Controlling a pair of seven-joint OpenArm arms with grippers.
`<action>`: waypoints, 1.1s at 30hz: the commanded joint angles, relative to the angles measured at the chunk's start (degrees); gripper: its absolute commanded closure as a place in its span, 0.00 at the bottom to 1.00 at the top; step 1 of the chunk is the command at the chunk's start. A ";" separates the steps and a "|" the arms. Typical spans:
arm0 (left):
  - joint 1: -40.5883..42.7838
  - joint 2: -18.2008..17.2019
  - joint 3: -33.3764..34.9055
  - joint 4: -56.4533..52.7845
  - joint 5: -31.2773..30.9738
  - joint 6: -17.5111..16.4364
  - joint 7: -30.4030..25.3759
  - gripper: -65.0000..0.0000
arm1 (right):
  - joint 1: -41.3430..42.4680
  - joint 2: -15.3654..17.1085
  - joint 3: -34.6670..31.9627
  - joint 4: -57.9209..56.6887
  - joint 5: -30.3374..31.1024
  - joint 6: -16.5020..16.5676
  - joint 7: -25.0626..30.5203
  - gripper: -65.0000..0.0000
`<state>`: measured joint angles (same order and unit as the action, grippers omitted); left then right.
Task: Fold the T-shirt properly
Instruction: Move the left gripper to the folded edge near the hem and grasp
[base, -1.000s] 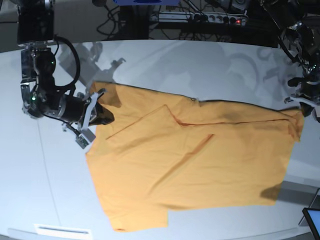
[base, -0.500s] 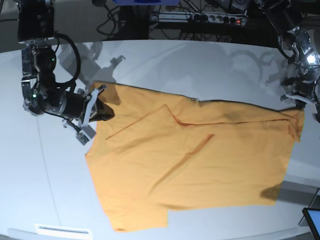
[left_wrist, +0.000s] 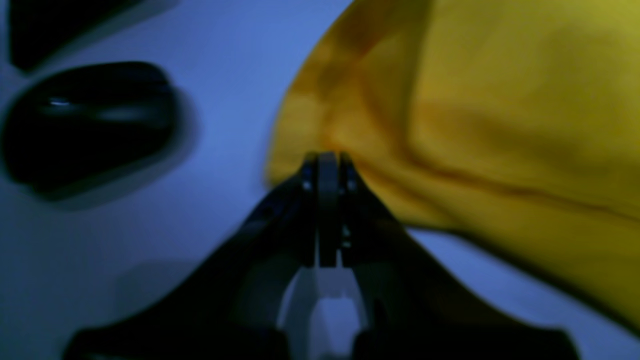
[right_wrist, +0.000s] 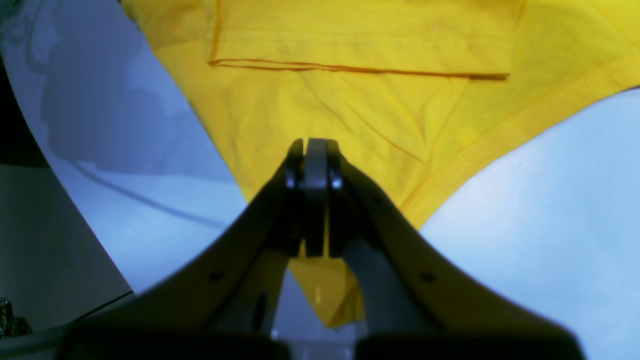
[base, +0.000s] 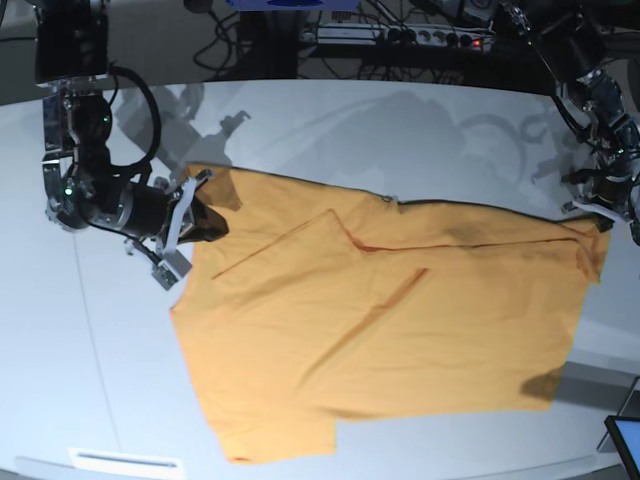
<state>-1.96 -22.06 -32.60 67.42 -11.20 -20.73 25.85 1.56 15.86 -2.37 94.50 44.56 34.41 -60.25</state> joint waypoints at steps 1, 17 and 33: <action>-1.87 -1.01 -0.06 0.14 0.61 0.29 -1.36 1.00 | 0.85 0.54 0.39 1.11 0.94 0.18 1.22 1.00; -4.15 -1.19 11.19 -5.04 1.31 0.47 -5.23 1.00 | 0.85 0.71 0.39 1.11 0.94 0.18 1.22 1.00; -2.84 -5.32 11.02 -6.89 1.58 0.47 -5.49 1.00 | 0.85 0.80 0.48 0.93 0.68 0.18 1.30 1.00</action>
<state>-4.10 -26.22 -21.23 59.72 -9.45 -20.75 20.95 1.54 16.16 -2.31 94.50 44.31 34.41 -60.23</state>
